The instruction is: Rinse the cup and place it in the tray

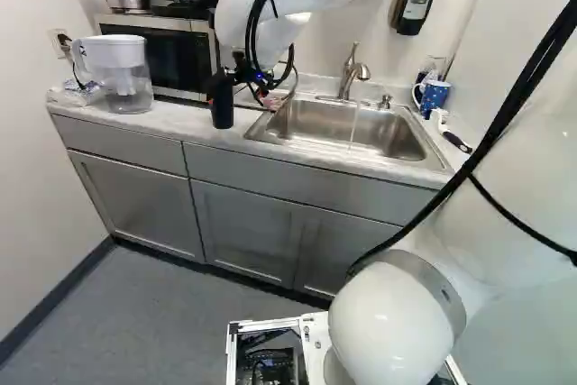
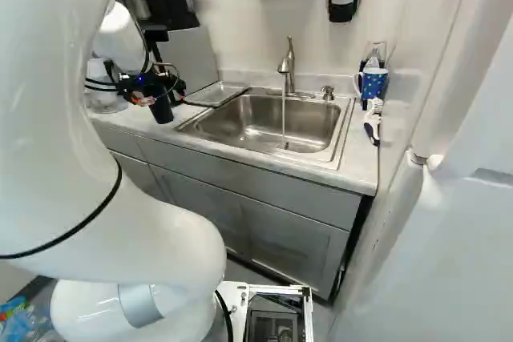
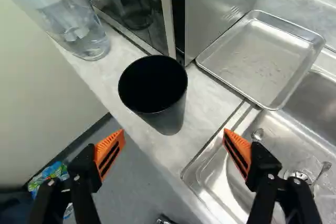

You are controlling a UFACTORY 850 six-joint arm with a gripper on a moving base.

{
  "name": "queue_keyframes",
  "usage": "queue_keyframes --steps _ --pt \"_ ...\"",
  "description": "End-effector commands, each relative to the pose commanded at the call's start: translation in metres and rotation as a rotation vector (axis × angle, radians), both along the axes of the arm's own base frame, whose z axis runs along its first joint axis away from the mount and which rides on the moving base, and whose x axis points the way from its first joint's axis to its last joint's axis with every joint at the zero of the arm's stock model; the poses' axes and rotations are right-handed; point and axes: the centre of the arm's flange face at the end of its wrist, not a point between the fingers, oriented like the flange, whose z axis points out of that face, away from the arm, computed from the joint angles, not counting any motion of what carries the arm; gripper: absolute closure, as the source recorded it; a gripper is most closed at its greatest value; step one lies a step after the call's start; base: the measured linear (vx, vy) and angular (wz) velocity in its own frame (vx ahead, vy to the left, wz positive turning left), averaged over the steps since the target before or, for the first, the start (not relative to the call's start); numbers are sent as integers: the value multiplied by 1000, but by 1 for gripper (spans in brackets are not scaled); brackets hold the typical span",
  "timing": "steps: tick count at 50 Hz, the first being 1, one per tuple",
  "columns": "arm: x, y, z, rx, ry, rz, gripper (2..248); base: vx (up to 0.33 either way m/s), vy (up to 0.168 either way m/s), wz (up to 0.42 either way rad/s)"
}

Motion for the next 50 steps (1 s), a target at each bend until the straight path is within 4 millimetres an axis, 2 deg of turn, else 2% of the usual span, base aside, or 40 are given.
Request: queue_keyframes --steps 50 --pt "20 18 -41 21 -60 5 3 0 0 0"
